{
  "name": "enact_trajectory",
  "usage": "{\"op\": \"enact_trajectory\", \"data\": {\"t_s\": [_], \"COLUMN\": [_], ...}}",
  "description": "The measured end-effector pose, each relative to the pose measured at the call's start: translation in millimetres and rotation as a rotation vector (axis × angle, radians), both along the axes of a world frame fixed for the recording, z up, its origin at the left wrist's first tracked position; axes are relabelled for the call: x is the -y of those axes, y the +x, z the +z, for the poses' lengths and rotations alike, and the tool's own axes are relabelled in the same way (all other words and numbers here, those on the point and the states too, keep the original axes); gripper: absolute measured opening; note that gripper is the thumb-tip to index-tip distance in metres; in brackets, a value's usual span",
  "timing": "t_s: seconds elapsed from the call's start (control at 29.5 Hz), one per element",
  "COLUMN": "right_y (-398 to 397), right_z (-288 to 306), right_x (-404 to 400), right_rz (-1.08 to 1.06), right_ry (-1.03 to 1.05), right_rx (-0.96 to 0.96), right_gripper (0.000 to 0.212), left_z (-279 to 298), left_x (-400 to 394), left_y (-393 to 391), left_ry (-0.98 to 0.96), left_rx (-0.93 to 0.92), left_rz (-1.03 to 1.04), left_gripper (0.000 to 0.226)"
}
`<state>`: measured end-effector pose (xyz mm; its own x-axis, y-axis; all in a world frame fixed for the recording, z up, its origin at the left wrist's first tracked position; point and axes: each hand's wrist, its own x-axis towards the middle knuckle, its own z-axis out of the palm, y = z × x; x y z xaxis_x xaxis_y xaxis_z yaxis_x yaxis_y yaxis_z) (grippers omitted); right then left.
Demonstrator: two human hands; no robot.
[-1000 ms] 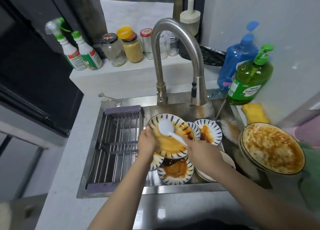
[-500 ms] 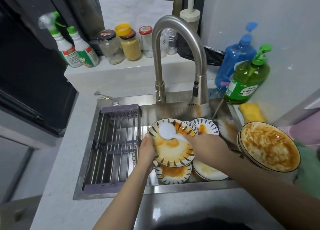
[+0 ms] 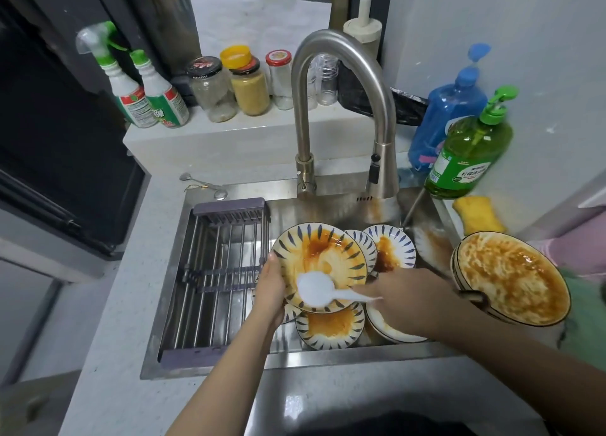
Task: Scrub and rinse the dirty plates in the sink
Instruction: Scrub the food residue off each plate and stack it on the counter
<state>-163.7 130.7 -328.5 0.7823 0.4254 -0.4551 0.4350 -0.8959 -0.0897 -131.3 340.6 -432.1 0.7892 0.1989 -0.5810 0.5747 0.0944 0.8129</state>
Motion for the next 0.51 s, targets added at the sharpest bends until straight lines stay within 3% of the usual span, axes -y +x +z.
{"op": "enact_trajectory", "data": {"t_s": [0.2, 0.41, 0.51], "right_y": [21.9, -7.4, 0.1], "right_z": [0.8, 2.2, 7.8], "right_x": [14.4, -5.0, 16.7], "right_rz": [-0.206, -0.008, -0.114], "right_ry": [-0.108, 0.009, -0.062], "right_rx": [0.085, 0.101, 0.052], "right_gripper": [0.041, 0.037, 0.036], "left_z": [3.1, 14.3, 6.6], "left_x": [0.0, 4.9, -7.6], "left_y": [-1.9, -2.8, -2.0], "left_ry": [0.005, -0.001, -0.041], "left_rx": [0.009, -0.050, -0.048], "left_rz": [-0.077, -0.067, -0.045], "left_gripper": [0.053, 0.058, 0.059]}}
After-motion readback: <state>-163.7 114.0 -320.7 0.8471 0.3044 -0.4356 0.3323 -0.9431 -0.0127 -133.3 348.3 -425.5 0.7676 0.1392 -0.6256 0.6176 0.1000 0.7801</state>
